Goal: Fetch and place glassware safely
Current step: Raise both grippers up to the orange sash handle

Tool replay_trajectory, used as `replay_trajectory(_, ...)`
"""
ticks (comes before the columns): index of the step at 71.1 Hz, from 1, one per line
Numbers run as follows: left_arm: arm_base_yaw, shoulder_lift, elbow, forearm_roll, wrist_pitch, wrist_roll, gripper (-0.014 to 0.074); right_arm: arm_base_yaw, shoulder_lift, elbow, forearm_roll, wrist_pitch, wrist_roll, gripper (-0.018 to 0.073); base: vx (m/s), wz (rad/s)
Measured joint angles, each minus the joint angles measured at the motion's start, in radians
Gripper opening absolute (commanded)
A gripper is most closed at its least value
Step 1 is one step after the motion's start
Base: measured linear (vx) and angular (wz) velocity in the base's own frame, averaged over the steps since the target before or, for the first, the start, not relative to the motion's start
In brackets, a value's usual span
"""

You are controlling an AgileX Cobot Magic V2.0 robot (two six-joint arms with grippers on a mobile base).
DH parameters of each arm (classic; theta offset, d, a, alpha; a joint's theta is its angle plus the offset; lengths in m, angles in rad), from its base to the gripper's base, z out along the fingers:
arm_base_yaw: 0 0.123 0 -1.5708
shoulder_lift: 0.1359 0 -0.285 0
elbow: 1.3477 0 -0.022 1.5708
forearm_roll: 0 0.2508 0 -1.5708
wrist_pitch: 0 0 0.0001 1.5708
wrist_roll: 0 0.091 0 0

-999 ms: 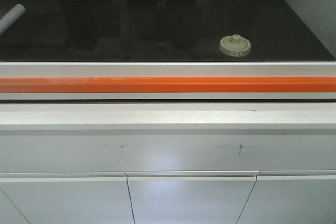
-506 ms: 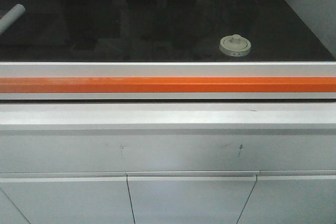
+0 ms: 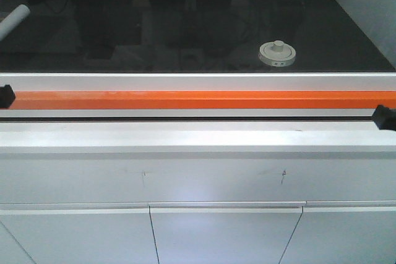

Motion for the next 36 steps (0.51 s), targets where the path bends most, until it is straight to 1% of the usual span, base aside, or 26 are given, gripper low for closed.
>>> replay_trajectory(6,0.000,0.000,0.080,0.016,-0.103,-0.010,-0.0007,0.000,-0.008,0.061,-0.025,-0.069,0.000,-0.0003,0.00,0.00)
replay_trajectory(11,0.000,0.000,0.147,0.041,-0.183,-0.045,-0.0007,0.000,-0.009,0.096,-0.040,-0.102,0.000,-0.0003,0.00,0.00)
replay_trajectory(15,0.000,0.000,0.191,0.063,-0.222,-0.069,-0.0007,0.000,-0.009,0.125,-0.043,-0.113,0.000,-0.0003,0.00,0.00)
replay_trajectory(23,0.000,0.000,0.261,0.094,-0.267,-0.089,-0.0007,0.000,-0.001,0.172,-0.047,-0.133,-0.007,-0.0003,0.00,0.00)
replay_trajectory(29,0.000,0.000,0.292,0.101,-0.276,-0.090,-0.0007,0.000,0.029,0.214,-0.047,-0.165,-0.032,-0.0003,0.00,0.00)
replay_trajectory(36,0.000,0.000,0.303,0.103,-0.295,-0.058,-0.0007,0.000,0.082,0.252,-0.047,-0.212,-0.059,-0.0003,0.00,0.00)
